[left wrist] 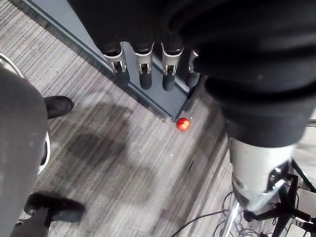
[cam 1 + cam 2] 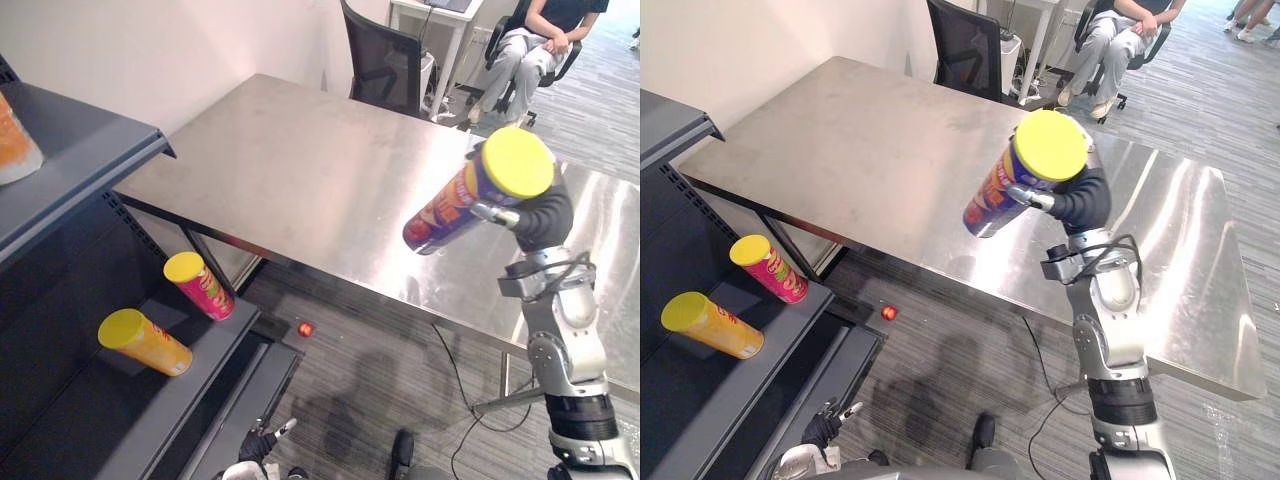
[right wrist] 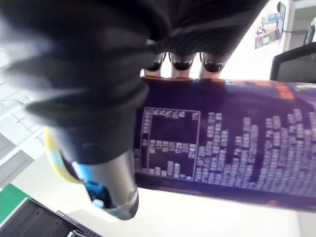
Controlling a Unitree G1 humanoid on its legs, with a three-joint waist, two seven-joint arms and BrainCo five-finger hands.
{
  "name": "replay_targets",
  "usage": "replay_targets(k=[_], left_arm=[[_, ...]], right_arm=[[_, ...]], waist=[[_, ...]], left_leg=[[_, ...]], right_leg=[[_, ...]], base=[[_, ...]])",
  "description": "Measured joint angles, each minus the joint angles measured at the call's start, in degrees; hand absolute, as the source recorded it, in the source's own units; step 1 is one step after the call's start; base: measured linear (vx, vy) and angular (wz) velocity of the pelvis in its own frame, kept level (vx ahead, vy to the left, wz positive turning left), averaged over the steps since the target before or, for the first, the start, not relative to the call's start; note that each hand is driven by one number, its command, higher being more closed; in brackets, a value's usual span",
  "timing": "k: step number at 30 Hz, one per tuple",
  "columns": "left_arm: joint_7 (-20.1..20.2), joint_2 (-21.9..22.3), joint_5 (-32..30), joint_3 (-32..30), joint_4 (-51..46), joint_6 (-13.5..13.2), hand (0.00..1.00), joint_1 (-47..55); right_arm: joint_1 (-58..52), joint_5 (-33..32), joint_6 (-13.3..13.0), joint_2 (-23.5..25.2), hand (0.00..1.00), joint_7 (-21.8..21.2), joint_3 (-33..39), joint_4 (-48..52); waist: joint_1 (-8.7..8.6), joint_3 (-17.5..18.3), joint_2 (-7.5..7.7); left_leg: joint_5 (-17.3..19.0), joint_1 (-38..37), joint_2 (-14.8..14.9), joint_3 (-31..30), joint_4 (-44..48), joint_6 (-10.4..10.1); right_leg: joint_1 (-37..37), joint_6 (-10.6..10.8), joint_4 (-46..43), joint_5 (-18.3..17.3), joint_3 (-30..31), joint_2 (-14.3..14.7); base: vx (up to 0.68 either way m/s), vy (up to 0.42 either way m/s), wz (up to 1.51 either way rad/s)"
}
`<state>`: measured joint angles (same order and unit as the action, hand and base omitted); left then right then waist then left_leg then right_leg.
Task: Put the gum and the chips on the shelf.
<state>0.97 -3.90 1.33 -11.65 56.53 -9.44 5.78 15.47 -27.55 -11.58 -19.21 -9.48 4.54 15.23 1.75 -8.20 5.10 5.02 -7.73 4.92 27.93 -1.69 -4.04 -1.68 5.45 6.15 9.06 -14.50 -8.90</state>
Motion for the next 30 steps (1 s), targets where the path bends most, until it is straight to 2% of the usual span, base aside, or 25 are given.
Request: replay_targets(k=[7, 10, 14, 17, 18, 19, 20, 21, 22, 23, 24, 25, 26, 27, 29, 30], left_arm=[[-0.1, 0.0, 0.1, 0.0, 0.0, 0.0, 0.00, 0.3], [-0.1, 0.3, 0.3, 0.1, 0.0, 0.1, 0.00, 0.3], [-0.2, 0.6, 3.1, -0.1, 0.0, 0.2, 0.00, 0.5], [-0.2, 1.3, 5.2, -0.7, -0.7, 0.3, 0.00, 0.6], [-0.2, 1.3, 5.1, -0.7, -1.8, 0.3, 0.00, 0.7], [-0.2, 1.3, 5.1, -0.7, -1.9, 0.3, 0.00, 0.7], [-0.2, 1.4, 5.0, -0.7, -2.5, 0.2, 0.00, 0.8], [-0.2, 1.3, 5.0, -1.1, -2.8, 0.1, 0.00, 0.9], [-0.2, 1.2, 5.1, -1.4, -2.5, 0.2, 0.00, 0.9], [-0.2, 1.0, 5.2, -2.2, -1.9, 0.3, 0.00, 1.1], [-0.1, 0.9, 5.3, -3.9, -1.8, 0.5, 0.00, 1.3], [-0.1, 1.1, 5.3, -4.6, -1.8, 0.6, 0.00, 1.5], [-0.1, 1.4, 5.3, -5.1, -1.8, 0.7, 0.00, 2.6], [0.0, 1.6, 5.3, -5.1, -1.8, 0.9, 0.00, 3.7], [0.4, 1.6, 5.3, -5.1, -1.7, 1.1, 0.00, 4.7], [0.5, 1.6, 5.2, -5.6, -1.7, 1.3, 0.00, 5.1]], right_arm=[[-1.6, 0.0, -1.2, 0.0, 1.00, 0.9, 2.9, 2.0], [-1.6, 0.0, -1.2, 0.0, 1.00, 1.4, 1.9, 1.8], [0.5, 0.0, -1.2, 0.0, 1.00, 2.0, -3.9, 1.2], [2.7, -0.1, -1.2, 1.5, 1.00, 1.9, -6.7, -0.7], [3.4, -0.4, -1.2, 1.7, 1.00, 2.0, -6.5, -1.3], [3.6, -0.5, -1.2, 1.6, 1.00, 1.9, -6.4, -1.5], [4.8, -0.5, -1.2, 1.3, 1.00, 2.0, -5.7, -2.1], [5.7, -0.5, -1.1, 1.2, 1.00, 2.2, -4.8, -2.3], [6.3, -0.5, -1.2, 1.0, 1.00, 2.4, -4.3, -2.3], [7.3, -0.5, -1.2, 0.9, 1.00, 2.7, -3.0, -2.3], [8.4, -0.5, -1.2, 1.0, 1.00, 3.1, -0.6, -2.5], [8.7, -0.5, -1.2, 0.9, 1.00, 3.3, 0.4, -2.6], [8.9, -0.5, -1.3, 0.9, 1.00, 3.9, 2.3, -2.6], [9.0, -0.5, -1.5, 0.9, 1.00, 4.3, 4.1, -2.4], [8.9, -0.3, -1.7, 1.1, 1.00, 5.0, 6.0, -2.4], [8.5, 0.1, -1.7, 1.1, 1.00, 5.2, 6.4, -2.3]], waist=[[0.00, 0.2, -0.23], [0.06, 0.0, -0.82], [0.48, -0.4, -1.76], [1.38, -0.8, -2.64], [1.51, -0.8, -2.55], [1.51, -0.9, -2.58], [1.58, -1.5, -3.65], [2.47, -1.5, -3.86], [2.90, -1.6, -4.04], [3.06, -1.7, -4.27], [3.22, -1.8, -4.33], [3.36, -1.9, -4.55], [3.31, -1.8, -4.75], [2.73, -1.7, -5.49], [2.80, -1.8, -5.63], [2.66, -1.8, -5.42]], left_leg=[[0.3, -1.5, 0.1, 1.7, 0.1, -0.4], [1.6, -0.8, 1.0, 1.5, 3.3, -0.4], [3.2, 0.1, 2.1, -0.3, 7.4, -0.3], [2.9, 4.2, 3.5, -5.3, 9.6, -0.5], [1.6, 7.0, 3.8, -9.8, 9.9, -0.9], [1.1, 7.6, 3.8, -10.8, 9.8, -1.0], [-0.3, 9.1, 4.1, -13.9, 8.6, -1.9], [-0.6, 9.0, 6.1, -11.3, 6.1, -1.4], [-0.5, 8.8, 7.2, -7.9, 5.3, 0.2], [-0.1, 8.6, 9.2, -1.5, 4.5, 5.6], [-0.7, 9.7, 11.4, 5.3, 8.3, 7.8], [-2.3, 10.2, 12.4, 7.9, 11.7, 8.5], [-5.7, 9.6, 13.3, 10.7, 17.0, 8.5], [-5.0, 8.9, 13.0, 12.0, 16.5, 7.4], [-4.6, 9.3, 12.5, 12.1, 15.6, 6.5], [-3.3, 9.0, 12.1, 12.0, 16.7, 4.6]], right_leg=[[0.2, -0.1, -0.4, 0.2, 1.7, -0.1], [-1.6, -0.4, -5.9, -2.4, 2.0, -0.5], [-1.9, -0.5, -11.2, -5.6, 0.6, -1.2], [-1.7, -1.5, -12.0, -6.8, -4.5, -1.6], [-2.0, -2.2, -13.7, -8.0, -9.1, -2.4], [-2.0, -2.2, -14.1, -8.4, -10.2, -2.4], [-2.2, -3.0, -16.3, -9.8, -14.1, -2.6], [-1.7, -4.4, -16.7, -10.7, -18.7, -2.3], [-1.1, -4.5, -15.9, -10.8, -20.6, -1.9], [0.1, -4.8, -14.0, -10.8, -24.3, -1.6], [0.1, -6.0, -14.7, -11.7, -27.6, -3.0], [0.1, -6.4, -15.5, -12.3, -29.0, -3.5], [0.3, -6.4, -16.6, -13.3, -31.2, -4.2], [1.1, -6.4, -16.8, -13.7, -33.6, -4.4], [1.4, -6.0, -16.9, -14.4, -36.0, -5.0], [2.0, -5.6, -17.0, -14.4, -37.5, -5.8]], base=[[-0.06, -0.015, -0.15], [-0.04, -0.010, -0.01], [-0.06, -0.042, 0.24], [-0.09, -0.095, 0.87], [-0.05, -0.067, 1.27], [-0.05, -0.123, 1.62], [-0.04, -0.160, 1.35], [-0.04, -0.258, 1.42], [-0.02, -0.226, 1.33], [0.01, -0.201, 1.41], [0.02, -0.134, 1.40], [0.01, -0.120, 1.22], [-0.01, -0.063, 1.08], [-0.05, -0.027, 1.01], [-0.12, 0.034, 0.73], [-0.10, 0.067, 0.61]])
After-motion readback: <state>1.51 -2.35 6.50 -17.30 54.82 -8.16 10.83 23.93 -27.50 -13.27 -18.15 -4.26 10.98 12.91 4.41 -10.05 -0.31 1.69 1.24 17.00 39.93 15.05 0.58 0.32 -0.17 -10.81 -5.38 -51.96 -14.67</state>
